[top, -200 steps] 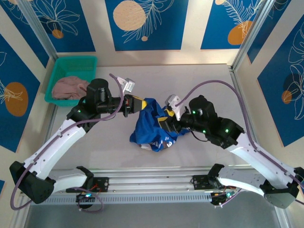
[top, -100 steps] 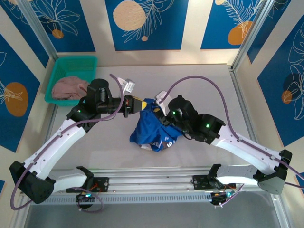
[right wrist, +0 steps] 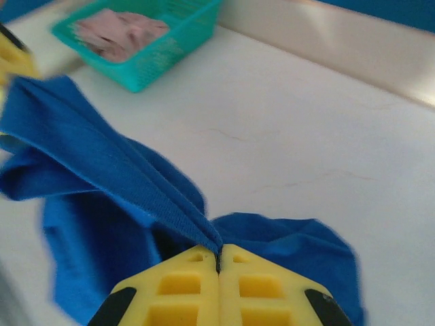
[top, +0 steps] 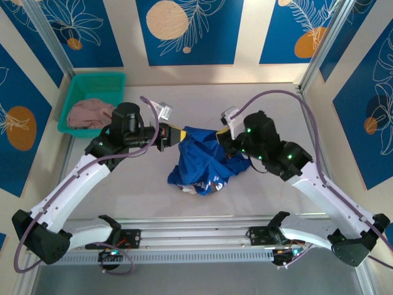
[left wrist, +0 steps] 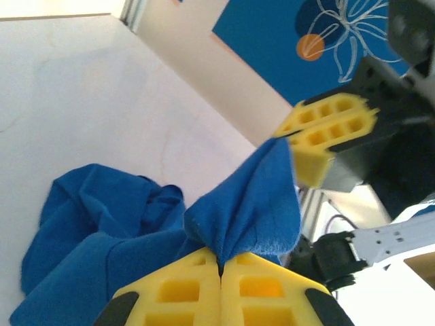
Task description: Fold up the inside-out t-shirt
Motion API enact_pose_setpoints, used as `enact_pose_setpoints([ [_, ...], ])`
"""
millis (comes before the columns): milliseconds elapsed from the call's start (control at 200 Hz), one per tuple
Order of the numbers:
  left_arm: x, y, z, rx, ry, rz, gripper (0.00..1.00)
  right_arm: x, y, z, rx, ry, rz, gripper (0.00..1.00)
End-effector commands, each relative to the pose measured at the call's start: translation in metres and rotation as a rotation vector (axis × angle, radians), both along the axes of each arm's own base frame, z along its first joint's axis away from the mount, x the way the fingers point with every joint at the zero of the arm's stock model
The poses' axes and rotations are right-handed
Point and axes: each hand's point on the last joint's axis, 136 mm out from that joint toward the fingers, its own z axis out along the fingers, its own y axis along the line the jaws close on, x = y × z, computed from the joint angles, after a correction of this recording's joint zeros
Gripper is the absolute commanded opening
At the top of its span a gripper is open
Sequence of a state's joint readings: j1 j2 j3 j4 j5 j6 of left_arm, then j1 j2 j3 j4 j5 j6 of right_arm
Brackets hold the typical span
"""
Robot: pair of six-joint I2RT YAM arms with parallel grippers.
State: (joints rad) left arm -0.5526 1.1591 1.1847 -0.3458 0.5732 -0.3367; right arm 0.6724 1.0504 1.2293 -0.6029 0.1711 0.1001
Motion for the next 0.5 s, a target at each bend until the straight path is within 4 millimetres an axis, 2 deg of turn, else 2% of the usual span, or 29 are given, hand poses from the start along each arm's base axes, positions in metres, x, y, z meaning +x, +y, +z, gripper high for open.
enact_pose_setpoints([
  [0, 0.015, 0.017, -0.026, 0.126, -0.023, 0.088, 0.07, -0.027, 0.021, 0.017, 0.213, 0.205, 0.201, 0.00],
  [70, 0.021, 0.022, -0.044, 0.189, -0.010, 0.118, 0.14, -0.026, 0.029, 0.018, 0.274, 0.279, 0.238, 0.00],
  [150, 0.022, 0.025, -0.053, 0.224, -0.012, 0.138, 0.24, -0.021, 0.036, 0.016, 0.308, 0.341, 0.248, 0.00],
  [395, 0.006, 0.021, -0.041, 0.266, -0.116, 0.153, 0.53, -0.009, 0.048, 0.009, 0.347, 0.425, 0.232, 0.00],
  [495, 0.003, 0.016, -0.045, 0.314, -0.161, 0.146, 0.64, -0.008, 0.049, 0.008, 0.349, 0.432, 0.235, 0.00],
])
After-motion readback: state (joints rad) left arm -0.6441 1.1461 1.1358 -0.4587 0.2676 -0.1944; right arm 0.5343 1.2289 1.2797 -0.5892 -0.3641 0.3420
